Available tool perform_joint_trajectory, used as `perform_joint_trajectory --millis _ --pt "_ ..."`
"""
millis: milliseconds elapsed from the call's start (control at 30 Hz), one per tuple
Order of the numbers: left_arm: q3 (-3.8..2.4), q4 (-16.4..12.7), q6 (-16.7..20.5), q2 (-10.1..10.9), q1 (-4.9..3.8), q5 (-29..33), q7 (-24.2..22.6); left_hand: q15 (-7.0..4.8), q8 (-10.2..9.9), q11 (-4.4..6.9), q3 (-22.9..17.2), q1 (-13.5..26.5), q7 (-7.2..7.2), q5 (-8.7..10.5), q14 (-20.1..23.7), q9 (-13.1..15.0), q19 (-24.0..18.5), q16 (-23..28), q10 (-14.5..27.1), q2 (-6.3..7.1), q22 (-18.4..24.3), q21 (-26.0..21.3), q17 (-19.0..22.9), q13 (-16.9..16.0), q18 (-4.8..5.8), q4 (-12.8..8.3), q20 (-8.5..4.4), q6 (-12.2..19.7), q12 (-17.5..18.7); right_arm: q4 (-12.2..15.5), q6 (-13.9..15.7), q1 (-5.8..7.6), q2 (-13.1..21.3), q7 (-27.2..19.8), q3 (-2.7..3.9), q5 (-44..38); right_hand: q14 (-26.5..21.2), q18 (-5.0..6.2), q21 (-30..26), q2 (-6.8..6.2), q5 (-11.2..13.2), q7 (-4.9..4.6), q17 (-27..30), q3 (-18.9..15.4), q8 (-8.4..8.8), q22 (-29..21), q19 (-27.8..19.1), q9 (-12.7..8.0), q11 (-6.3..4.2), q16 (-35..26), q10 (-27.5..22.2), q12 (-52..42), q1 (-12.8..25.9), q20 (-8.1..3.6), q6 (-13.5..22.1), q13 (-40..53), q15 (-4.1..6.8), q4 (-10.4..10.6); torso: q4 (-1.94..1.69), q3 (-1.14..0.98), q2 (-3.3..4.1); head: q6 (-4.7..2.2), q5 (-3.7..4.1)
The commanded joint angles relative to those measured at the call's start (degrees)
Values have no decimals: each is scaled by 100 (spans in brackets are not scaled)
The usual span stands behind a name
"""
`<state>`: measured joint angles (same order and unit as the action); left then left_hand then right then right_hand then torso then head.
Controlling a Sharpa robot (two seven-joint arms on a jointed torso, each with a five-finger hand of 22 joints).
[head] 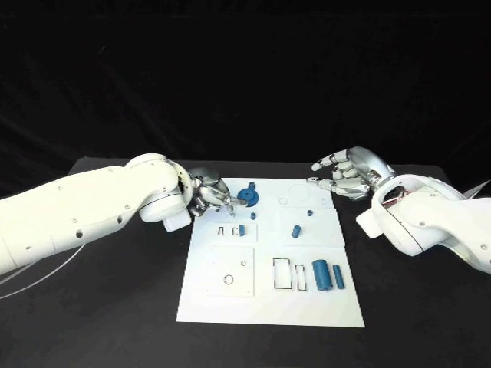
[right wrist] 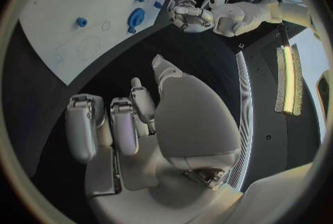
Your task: Assemble the parts on the task board
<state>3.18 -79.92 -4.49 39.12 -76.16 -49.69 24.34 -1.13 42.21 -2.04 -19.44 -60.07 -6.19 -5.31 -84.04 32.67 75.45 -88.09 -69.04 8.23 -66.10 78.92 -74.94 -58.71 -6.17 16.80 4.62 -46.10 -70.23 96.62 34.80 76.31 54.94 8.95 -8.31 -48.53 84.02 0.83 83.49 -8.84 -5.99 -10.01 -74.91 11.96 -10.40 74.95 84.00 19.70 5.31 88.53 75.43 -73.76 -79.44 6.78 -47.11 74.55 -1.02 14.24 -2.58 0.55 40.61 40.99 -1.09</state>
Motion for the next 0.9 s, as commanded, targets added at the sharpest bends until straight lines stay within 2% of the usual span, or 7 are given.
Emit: perform_joint_trajectory --millis 33,167,333,433,567,900 --pt "20 81 -521 -116 -41 -395 360 -50 80 36 96 107 55 16 -435 79 7 -30 1 -39 -18 39 -1152 -3 115 4 -21 -34 -34 -29 190 3 -3 80 2 20 515 83 27 -10 -13 -9 -1207 -2 -30 1015 315 8 -14 -16 30 -26 -38 -20 -48 6 29 27 -3 2 5 20 -9" --pt "39 166 -674 -226 -68 -462 401 -52 86 38 105 114 57 15 -435 90 9 -30 6 -49 -24 43 -1151 1 117 4 -22 -33 -31 -53 210 4 -12 111 2 13 515 83 27 -12 -13 -7 -1206 -3 -34 1016 315 9 -16 -16 26 -21 -37 -21 -51 0 30 28 6 3 9 36 -25" --pt "66 325 -900 -385 -95 -509 451 -54 90 40 119 124 58 12 -425 112 12 -20 33 -76 -37 49 -1130 32 119 3 -25 -21 -9 -81 207 4 -28 143 2 8 514 85 22 -14 -12 -6 -1202 -4 -37 1011 313 10 -17 -19 28 -23 -36 -22 -53 1 31 29 0 1 13 51 -26" --pt "84 432 -1040 -486 -103 -505 479 -54 84 37 142 133 54 10 -418 138 20 -13 87 -107 -59 60 -1119 88 124 1 -26 13 33 -101 195 4 -39 153 2 8 513 85 21 -12 -12 -4 -1198 -6 -45 1011 313 11 -19 -20 30 -24 -26 -25 -56 0 33 40 -3 10 17 60 -23" --pt "100 535 -1200 -587 -106 -504 507 -52 79 34 152 132 51 9 -408 150 12 -4 106 -121 -52 57 -1101 103 122 -1 -26 30 47 -127 180 4 -61 159 1 8 513 85 21 -12 -12 -4 -1198 -6 -45 1011 313 11 -19 -20 30 -24 -26 -25 -56 0 33 40 -5 5 20 85 -41" --pt "125 637 -1319 -704 -107 -561 527 -44 71 27 169 95 42 -2 -408 189 10 -5 140 -166 -66 64 -1107 117 125 -10 -21 69 65 -196 255 4 -96 196 1 -16 502 101 -42 18 -17 1 -1157 15 -63 963 286 13 -25 -43 -26 41 -29 -32 -46 -66 41 58 2 10 20 123 -56"
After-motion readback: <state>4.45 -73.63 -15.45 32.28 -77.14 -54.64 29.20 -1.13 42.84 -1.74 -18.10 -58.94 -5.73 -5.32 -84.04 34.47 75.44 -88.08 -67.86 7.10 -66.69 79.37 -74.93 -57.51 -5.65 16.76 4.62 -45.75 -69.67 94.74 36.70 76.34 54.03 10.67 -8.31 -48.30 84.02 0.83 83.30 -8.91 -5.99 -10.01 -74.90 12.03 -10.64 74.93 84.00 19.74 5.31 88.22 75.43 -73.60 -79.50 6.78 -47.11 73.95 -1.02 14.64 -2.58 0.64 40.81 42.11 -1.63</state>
